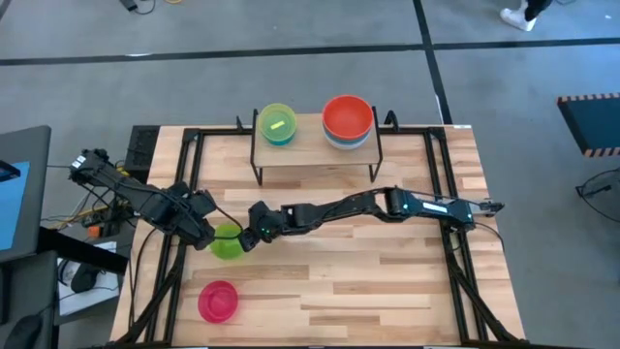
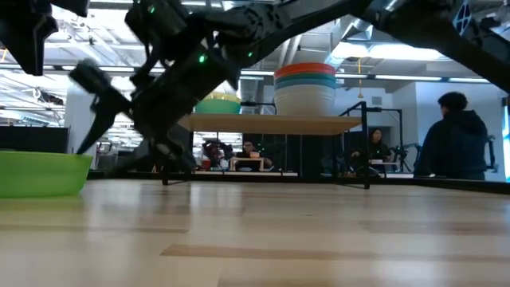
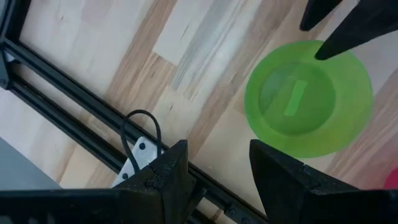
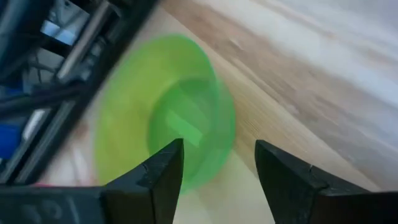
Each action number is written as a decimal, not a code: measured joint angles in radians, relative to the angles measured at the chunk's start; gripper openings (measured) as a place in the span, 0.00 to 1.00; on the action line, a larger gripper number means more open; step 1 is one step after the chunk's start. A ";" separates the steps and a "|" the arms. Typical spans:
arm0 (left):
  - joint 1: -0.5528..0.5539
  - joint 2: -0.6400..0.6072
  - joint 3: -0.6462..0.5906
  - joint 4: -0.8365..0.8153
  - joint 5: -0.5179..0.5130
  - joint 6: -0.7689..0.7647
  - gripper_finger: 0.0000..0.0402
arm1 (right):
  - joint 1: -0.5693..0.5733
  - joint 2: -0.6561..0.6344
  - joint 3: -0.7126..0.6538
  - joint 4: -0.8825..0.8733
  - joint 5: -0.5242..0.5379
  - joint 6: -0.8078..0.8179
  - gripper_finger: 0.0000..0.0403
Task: Place and stack bowls onto a shelf
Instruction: Stack the small green bowl on top of the small yellow bowl on the shelf, then stack the small red bowl on top of the small green bowl on the shelf
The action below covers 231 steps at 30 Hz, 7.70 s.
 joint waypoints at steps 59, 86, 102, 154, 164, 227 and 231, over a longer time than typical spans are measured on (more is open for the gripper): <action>0.214 0.049 0.058 0.624 -0.073 0.344 0.33 | 0.103 -0.357 0.060 -0.666 0.497 -0.312 0.06; 0.769 0.027 0.129 0.988 -0.251 0.760 0.00 | 0.115 -0.627 0.183 -0.891 0.472 -0.186 0.52; 1.157 0.264 0.134 1.260 -0.044 0.994 0.00 | 0.137 -0.660 0.183 -1.032 0.496 -0.161 0.50; 1.199 0.479 0.612 0.761 0.186 0.753 0.32 | 0.100 -0.677 0.183 -1.114 0.443 -0.265 0.50; 0.944 0.241 0.494 0.653 0.028 0.780 0.32 | 0.097 -0.671 0.070 -0.998 0.375 -0.203 0.50; -0.025 -0.425 -0.229 0.657 -0.084 0.323 0.32 | 0.217 -0.125 -0.080 0.016 0.051 0.273 0.44; -0.037 -0.425 -0.229 0.617 -0.058 0.266 0.32 | 0.214 -0.111 -0.082 0.058 0.049 0.276 0.44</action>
